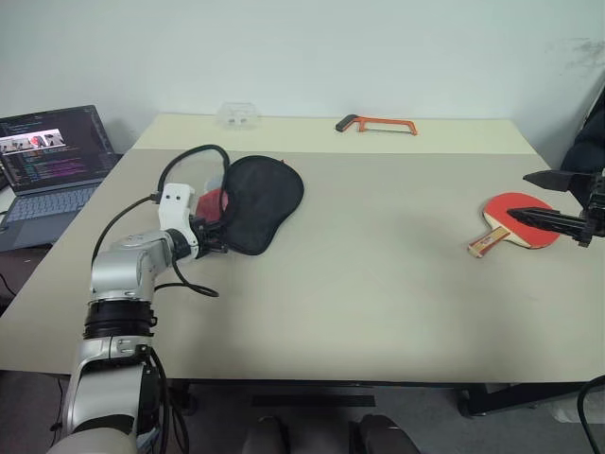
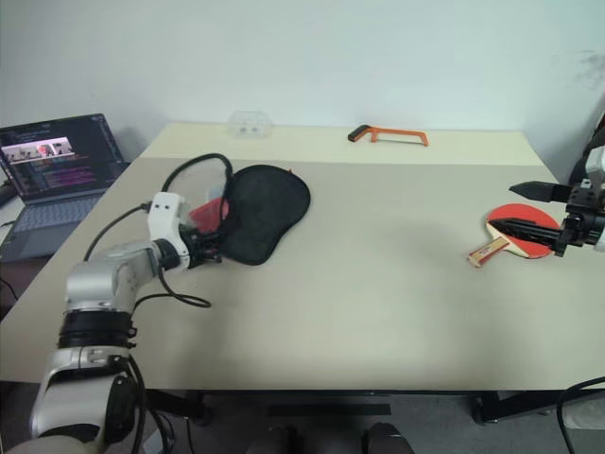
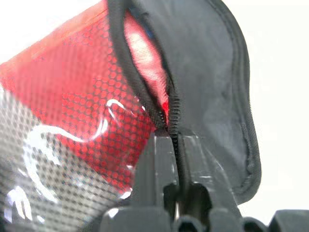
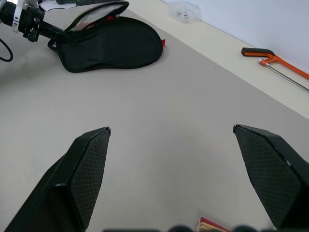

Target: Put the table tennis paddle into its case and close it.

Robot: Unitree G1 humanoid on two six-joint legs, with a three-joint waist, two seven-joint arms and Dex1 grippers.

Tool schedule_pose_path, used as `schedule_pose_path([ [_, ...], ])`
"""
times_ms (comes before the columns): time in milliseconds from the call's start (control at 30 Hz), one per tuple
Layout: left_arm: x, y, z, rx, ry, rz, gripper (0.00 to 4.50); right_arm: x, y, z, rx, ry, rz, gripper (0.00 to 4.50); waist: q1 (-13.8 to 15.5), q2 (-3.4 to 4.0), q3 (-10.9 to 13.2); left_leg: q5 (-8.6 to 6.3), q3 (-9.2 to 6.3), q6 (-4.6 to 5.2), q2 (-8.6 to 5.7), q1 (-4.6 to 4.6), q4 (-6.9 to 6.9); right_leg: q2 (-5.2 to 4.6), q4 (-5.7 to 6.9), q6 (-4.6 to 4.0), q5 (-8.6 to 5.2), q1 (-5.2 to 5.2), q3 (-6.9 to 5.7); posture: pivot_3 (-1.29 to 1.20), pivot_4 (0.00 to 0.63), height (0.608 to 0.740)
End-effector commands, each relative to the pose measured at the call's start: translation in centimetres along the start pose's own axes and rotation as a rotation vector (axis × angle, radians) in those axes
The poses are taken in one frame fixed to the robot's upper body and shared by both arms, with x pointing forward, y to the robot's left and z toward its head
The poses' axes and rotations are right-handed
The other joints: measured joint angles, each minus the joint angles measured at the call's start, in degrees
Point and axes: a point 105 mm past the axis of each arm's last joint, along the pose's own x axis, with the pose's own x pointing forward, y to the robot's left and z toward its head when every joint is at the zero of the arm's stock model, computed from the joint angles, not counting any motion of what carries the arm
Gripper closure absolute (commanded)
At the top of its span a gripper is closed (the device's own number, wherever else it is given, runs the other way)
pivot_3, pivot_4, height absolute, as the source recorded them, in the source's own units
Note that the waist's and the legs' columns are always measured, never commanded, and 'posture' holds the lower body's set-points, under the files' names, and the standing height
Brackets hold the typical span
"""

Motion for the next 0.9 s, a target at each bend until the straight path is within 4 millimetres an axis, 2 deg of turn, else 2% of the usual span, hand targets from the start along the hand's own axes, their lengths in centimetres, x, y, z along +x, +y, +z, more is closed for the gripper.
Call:
schedule_pose_path([
  [33, 0.8, -2.3, 0.8, 0.062, -0.010, -0.053, 4.48, 0.0, -0.2, 1.4, -0.057, -0.032, -0.004, 0.00, 0.1, 0.00, 0.0, 0.00, 0.00, 0.00, 0.00, 0.00, 0.01, 0.00, 0.00, 0.00, 0.00, 0.00, 0.00, 0.00, 0.150, 0.740],
  [233, 2.3, -5.2, -0.1, 0.077, 0.026, -0.122, 4.48, 0.3, -0.3, 1.3, -0.059, -0.034, 0.002, 0.00, 0.2, 0.00, 0.0, 0.00, 0.00, 0.00, -0.01, 0.00, 0.02, 0.00, -0.02, 0.02, 0.01, 0.03, 0.00, 0.00, 0.150, 0.740],
  [367, 3.6, -7.1, 0.5, 0.091, 0.013, -0.171, 4.48, 0.6, -0.2, 1.2, -0.060, -0.036, 0.006, 0.00, 0.6, 0.00, 0.0, 0.00, -0.01, 0.00, -0.03, 0.01, 0.03, 0.00, -0.03, 0.03, 0.02, 0.05, 0.00, 0.00, 0.150, 0.740],
  [567, 6.7, -9.8, 1.4, 0.090, 0.008, -0.187, 4.48, 0.8, -0.3, 1.2, -0.061, -0.040, 0.009, 0.00, 1.1, -0.01, 0.0, 0.00, -0.01, 0.00, -0.08, 0.00, 0.11, -0.02, -0.08, 0.12, 0.07, 0.09, 0.01, 0.00, 0.150, 0.740],
  [733, 9.2, -15.1, 2.2, 0.092, -0.008, -0.277, 4.48, 0.7, -0.2, 1.2, -0.063, -0.038, 0.007, 0.00, 1.5, -0.03, 0.0, 0.00, 0.00, 0.00, -0.11, -0.05, 0.09, -0.03, -0.16, 0.14, 0.08, 0.09, 0.02, 0.00, 0.150, 0.740],
  [900, 10.5, -19.3, 1.5, 0.088, -0.002, -0.351, 4.48, 0.6, 0.0, 1.1, -0.066, -0.030, 0.012, 0.00, 1.6, -0.03, 0.0, 0.00, 0.03, 0.00, -0.14, -0.07, 0.06, -0.04, -0.22, 0.15, 0.08, 0.08, 0.04, 0.00, 0.150, 0.740],
])
